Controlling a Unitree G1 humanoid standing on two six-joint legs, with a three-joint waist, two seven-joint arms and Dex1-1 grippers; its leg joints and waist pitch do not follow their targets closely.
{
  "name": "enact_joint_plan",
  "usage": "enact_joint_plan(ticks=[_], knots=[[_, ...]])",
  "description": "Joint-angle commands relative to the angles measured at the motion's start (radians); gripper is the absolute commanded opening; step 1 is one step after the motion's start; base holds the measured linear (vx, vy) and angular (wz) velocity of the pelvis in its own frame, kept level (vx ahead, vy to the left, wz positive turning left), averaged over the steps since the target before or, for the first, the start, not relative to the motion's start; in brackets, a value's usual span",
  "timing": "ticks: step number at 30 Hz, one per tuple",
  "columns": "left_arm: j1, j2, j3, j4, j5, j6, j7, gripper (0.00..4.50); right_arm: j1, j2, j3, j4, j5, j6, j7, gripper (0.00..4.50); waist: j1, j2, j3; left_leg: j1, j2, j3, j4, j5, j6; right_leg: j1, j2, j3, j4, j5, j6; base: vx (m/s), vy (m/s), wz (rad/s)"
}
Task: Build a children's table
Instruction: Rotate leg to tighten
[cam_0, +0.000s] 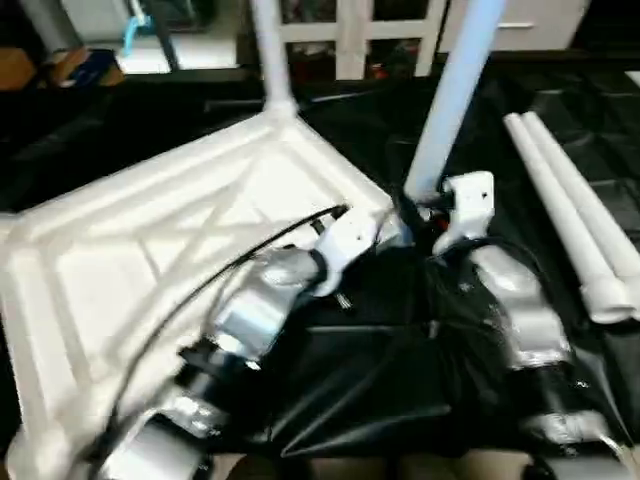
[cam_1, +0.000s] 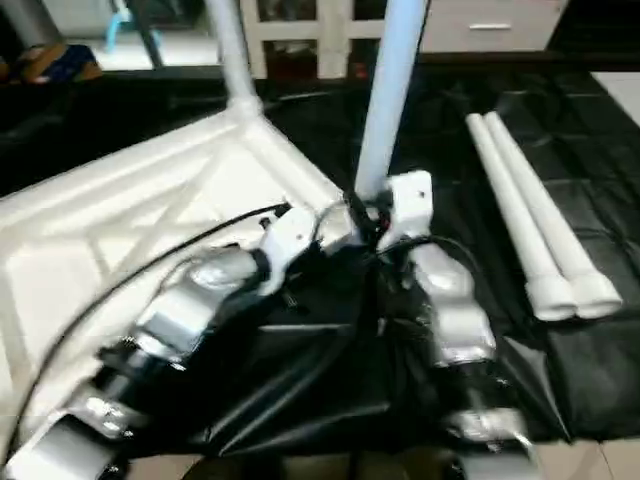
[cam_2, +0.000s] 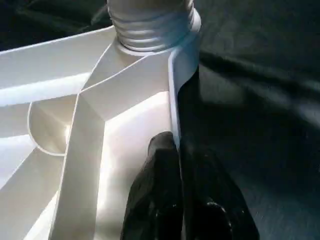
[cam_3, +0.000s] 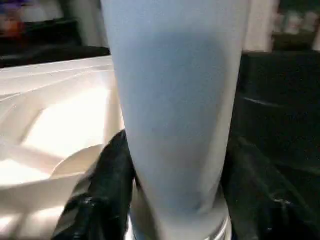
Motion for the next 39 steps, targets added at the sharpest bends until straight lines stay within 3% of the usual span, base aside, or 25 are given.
enact_joint_plan(ticks=[1,2,3,4,5,6,8,9,11,12,13,15,17,18,20,21,23,25,26,29,33,39], knots=[[0.046,0.072,-0.027,-0.014,0.004,-0.07,-0.083,0.0,0.035,-0.067,-0.018,-0.13,0.088,0.049,0.132,2.73,0.009,-0.014,-0.068,0.04,0.111,-0.066,-0.113,-0.36,0.022,0.029,-0.035,0.02,-0.041,-0.175,-0.183,0.056,-0.013,0.05],[0.064,0.109,-0.036,-0.031,-0.012,-0.11,-0.135,0.0,0.064,-0.117,-0.032,-0.196,0.146,0.091,0.225,2.83,0.016,-0.01,-0.069,0.046,0.115,-0.062,-0.111,-0.324,0.043,0.027,-0.032,0.02,-0.04,-0.145,-0.191,0.077,-0.013,0.09],[0.074,0.129,-0.041,-0.041,-0.021,-0.131,-0.162,0.0,0.08,-0.142,-0.039,-0.23,0.177,0.114,0.276,2.83,0.021,-0.011,-0.071,0.044,0.115,-0.061,-0.107,-0.283,0.067,0.032,-0.033,0.021,-0.031,-0.095,-0.204,0.089,-0.018,0.09],[0.079,0.139,-0.044,-0.045,-0.026,-0.141,-0.175,0.0,0.089,-0.157,-0.041,-0.244,0.189,0.123,0.301,3.11,0.021,-0.009,-0.07,0.045,0.115,-0.06,-0.106,-0.265,0.08,0.032,-0.032,0.021,-0.03,-0.075,-0.211,0.089,-0.018,0.09],[0.102,0.182,-0.057,-0.064,-0.043,-0.176,-0.233,0.0,0.132,-0.23,-0.048,-0.302,0.237,0.161,0.408,3.13,0.027,-0.007,-0.074,0.049,0.114,-0.058,-0.1,-0.219,0.1,0.03,-0.03,0.019,-0.026,-0.035,-0.22,0.091,-0.025,0.06],[0.105,0.189,-0.06,-0.067,-0.046,-0.18,-0.242,0.0,0.14,-0.243,-0.048,-0.312,0.245,0.169,0.427,3.13,0.027,-0.006,-0.079,0.046,0.114,-0.06,-0.094,-0.171,0.111,0.037,-0.033,0.018,-0.015,0.012,-0.231,0.088,-0.027,0.04],[0.134,0.223,-0.064,-0.089,-0.068,-0.212,-0.297,0.0,0.204,-0.351,-0.035,-0.371,0.286,0.247,0.538,3.37,0.038,-0.005,-0.082,0.046,0.112,-0.056,-0.079,-0.02,0.172,0.035,-0.031,0.016,-0.001,0.139,-0.262,0.081,-0.025,0.03],[0.135,0.224,-0.064,-0.092,-0.07,-0.212,-0.3,0.0,0.207,-0.355,-0.035,-0.373,0.288,0.25,0.542,3.51,0.048,-0.007,-0.085,0.046,0.111,-0.055,-0.074,0.017,0.192,0.039,-0.033,0.016,0.002,0.153,-0.27,0.053,-0.015,0.02],[0.149,0.232,-0.064,-0.114,-0.09,-0.213,-0.325,0.0,0.227,-0.388,-0.032,-0.387,0.303,0.276,0.568,3.51,0.05,-0.008,-0.083,0.04,0.112,-0.055,-0.074,0.034,0.206,0.04,-0.036,0.016,0.002,0.142,-0.278,0.027,-0.008,0.01],[0.154,0.235,-0.065,-0.121,-0.096,-0.214,-0.332,0.0,0.232,-0.395,-0.032,-0.389,0.303,0.278,0.571,3.51,0.053,-0.01,-0.082,0.038,0.113,-0.055,-0.074,0.025,0.21,0.04,-0.038,0.016,0.0,0.093,-0.279,0.0,0.0,0.0],[0.156,0.237,-0.067,-0.125,-0.098,-0.213,-0.335,0.0,0.232,-0.394,-0.028,-0.383,0.291,0.263,0.57,3.51,0.054,-0.009,-0.08,0.038,0.115,-0.056,-0.076,0.01,0.206,0.038,-0.038,0.015,-0.003,0.062,-0.278,0.0,0.0,0.0],[0.159,0.242,-0.07,-0.127,-0.102,-0.223,-0.342,0.0,0.23,-0.39,-0.021,-0.376,0.279,0.26,0.565,3.51,0.053,-0.009,-0.072,0.041,0.119,-0.056,-0.089,-0.092,0.167,0.035,-0.037,0.017,-0.019,-0.085,-0.263,0.0,0.0,0.0],[0.159,0.243,-0.072,-0.129,-0.107,-0.225,-0.349,0.0,0.224,-0.382,-0.013,-0.369,0.271,0.251,0.561,3.51,0.053,-0.008,-0.07,0.045,0.12,-0.056,-0.095,-0.143,0.14,0.033,-0.036,0.018,-0.024,-0.14,-0.254,0.0,0.0,0.0],[0.16,0.245,-0.073,-0.131,-0.111,-0.23,-0.358,0.0,0.218,-0.376,-0.006,-0.367,0.268,0.25,0.563,3.51,0.052,-0.008,-0.067,0.048,0.12,-0.056,-0.102,-0.198,0.101,0.03,-0.033,0.02,-0.029,-0.186,-0.241,0.0,0.0,0.0],[0.161,0.244,-0.074,-0.137,-0.115,-0.229,-0.365,0.0,0.205,-0.361,0.004,-0.355,0.258,0.237,0.562,3.51,0.051,-0.009,-0.068,0.049,0.12,-0.056,-0.105,-0.219,0.079,0.029,-0.034,0.021,-0.03,-0.189,-0.232,0.0,0.0,0.0],[0.162,0.242,-0.077,-0.145,-0.117,-0.227,-0.37,0.0,0.182,-0.337,0.02,-0.328,0.237,0.212,0.559,3.51,0.05,-0.004,-0.069,0.048,0.118,-0.058,-0.105,-0.218,0.07,0.029,-0.035,0.021,-0.028,-0.186,-0.23,0.0,0.0,0.0],[0.162,0.242,-0.078,-0.146,-0.117,-0.226,-0.371,0.0,0.171,-0.329,0.028,-0.312,0.223,0.198,0.554,3.51,0.046,-0.007,-0.07,0.046,0.116,-0.056,-0.105,-0.214,0.062,0.028,-0.032,0.02,-0.027,-0.171,-0.231,0.0,0.0,0.0],[0.161,0.241,-0.078,-0.145,-0.115,-0.227,-0.372,0.0,0.162,-0.325,0.035,-0.298,0.212,0.191,0.552,3.51,0.051,-0.004,-0.072,0.057,0.117,-0.051,-0.102,-0.192,0.066,0.024,-0.031,0.022,-0.026,-0.132,-0.235,0.0,0.0,0.0],[0.159,0.24,-0.08,-0.142,-0.115,-0.23,-0.371,0.0,0.151,-0.323,0.04,-0.28,0.207,0.2,0.547,3.36,0.052,-0.009,-0.077,0.053,0.117,-0.052,-0.099,-0.158,0.075,0.029,-0.031,0.021,-0.02,-0.095,-0.243,0.0,0.0,0.0],[0.158,0.24,-0.079,-0.14,-0.114,-0.231,-0.37,0.0,0.148,-0.333,0.046,-0.272,0.197,0.201,0.554,3.14,0.053,-0.008,-0.079,0.046,0.115,-0.053,-0.094,-0.11,0.105,0.035,-0.033,0.019,-0.013,-0.055,-0.254,0.0,0.0,0.0],[0.159,0.238,-0.077,-0.139,-0.111,-0.23,-0.367,0.0,0.156,-0.336,0.046,-0.268,0.192,0.201,0.574,2.86,0.054,-0.009,-0.078,0.043,0.118,-0.055,-0.097,-0.154,0.102,0.038,-0.038,0.02,-0.019,-0.125,-0.249,0.0,0.0,0.0],[0.161,0.239,-0.081,-0.137,-0.109,-0.23,-0.363,0.0,0.169,-0.346,0.049,-0.27,0.186,0.202,0.585,2.28,0.053,-0.009,-0.083,0.044,0.117,-0.054,-0.093,-0.126,0.111,0.038,-0.035,0.019,-0.015,-0.086,-0.255,0.0,0.0,0.0]])
